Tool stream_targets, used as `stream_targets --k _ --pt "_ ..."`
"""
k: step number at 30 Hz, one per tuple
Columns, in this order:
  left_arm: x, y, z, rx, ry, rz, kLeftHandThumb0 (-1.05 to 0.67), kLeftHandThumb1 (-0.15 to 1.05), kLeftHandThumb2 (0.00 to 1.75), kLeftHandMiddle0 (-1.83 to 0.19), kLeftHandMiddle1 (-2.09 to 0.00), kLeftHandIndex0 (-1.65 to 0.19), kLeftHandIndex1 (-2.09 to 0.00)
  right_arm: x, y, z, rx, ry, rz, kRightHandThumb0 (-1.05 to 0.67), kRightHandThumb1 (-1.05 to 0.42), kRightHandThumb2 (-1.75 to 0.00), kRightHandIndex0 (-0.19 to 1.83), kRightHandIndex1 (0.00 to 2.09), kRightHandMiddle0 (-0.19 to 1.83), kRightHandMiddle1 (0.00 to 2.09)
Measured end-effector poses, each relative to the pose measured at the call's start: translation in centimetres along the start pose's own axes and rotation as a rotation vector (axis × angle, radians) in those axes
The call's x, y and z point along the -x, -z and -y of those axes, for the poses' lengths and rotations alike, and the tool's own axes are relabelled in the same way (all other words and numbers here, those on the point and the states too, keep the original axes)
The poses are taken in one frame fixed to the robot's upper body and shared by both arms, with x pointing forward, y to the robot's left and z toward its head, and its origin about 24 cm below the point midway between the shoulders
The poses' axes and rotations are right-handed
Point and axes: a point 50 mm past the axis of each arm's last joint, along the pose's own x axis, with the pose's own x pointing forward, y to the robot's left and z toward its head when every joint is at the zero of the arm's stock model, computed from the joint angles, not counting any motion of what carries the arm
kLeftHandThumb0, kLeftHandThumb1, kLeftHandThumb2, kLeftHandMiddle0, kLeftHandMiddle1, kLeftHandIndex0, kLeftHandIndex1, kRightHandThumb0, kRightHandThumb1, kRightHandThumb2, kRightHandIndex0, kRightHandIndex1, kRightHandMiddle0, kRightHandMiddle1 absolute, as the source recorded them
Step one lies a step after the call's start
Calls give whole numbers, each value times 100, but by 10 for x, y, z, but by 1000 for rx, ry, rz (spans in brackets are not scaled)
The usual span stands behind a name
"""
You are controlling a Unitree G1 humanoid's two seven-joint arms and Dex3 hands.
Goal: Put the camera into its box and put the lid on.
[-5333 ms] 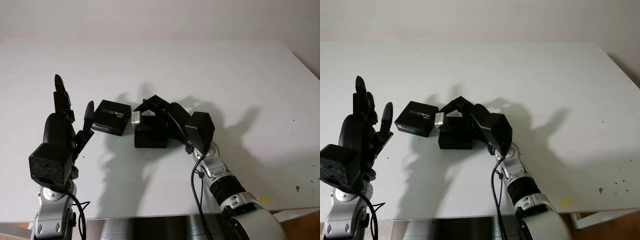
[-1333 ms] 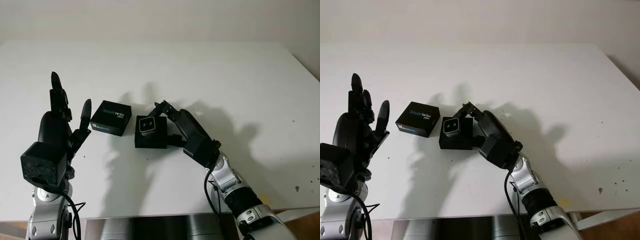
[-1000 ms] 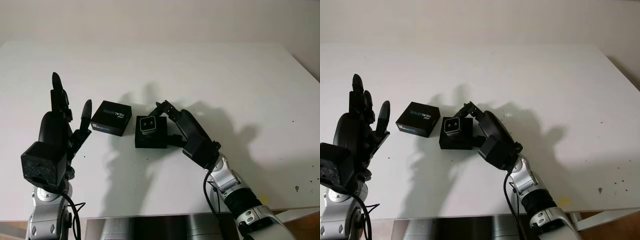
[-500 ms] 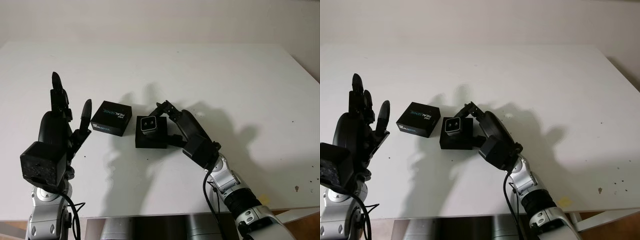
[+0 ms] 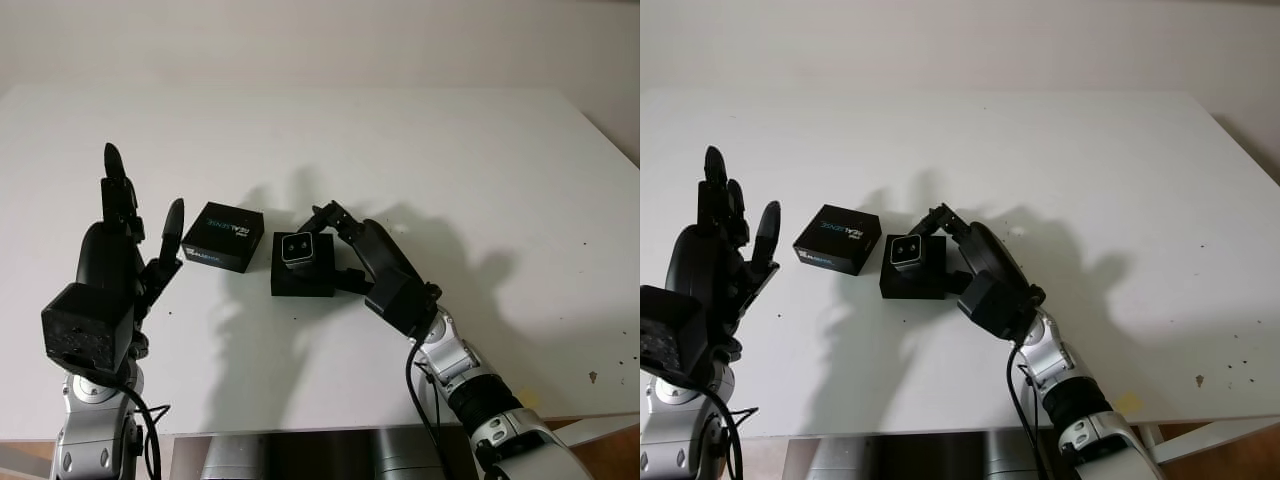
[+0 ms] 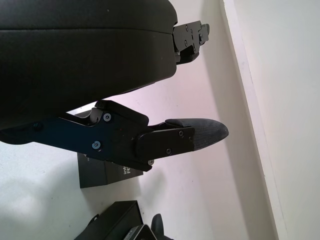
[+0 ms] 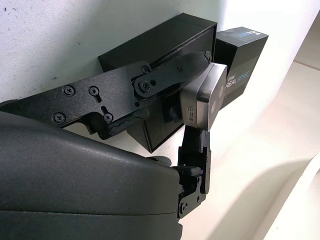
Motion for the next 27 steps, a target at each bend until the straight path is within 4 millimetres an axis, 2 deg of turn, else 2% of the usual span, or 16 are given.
stream_targets --k 27 --pt "1 -1 -2 4 2 -3 -56 105 50 17 -5 19 -2 -3 4 3 6 17 -26 -39 -96 -6 31 5 29 161"
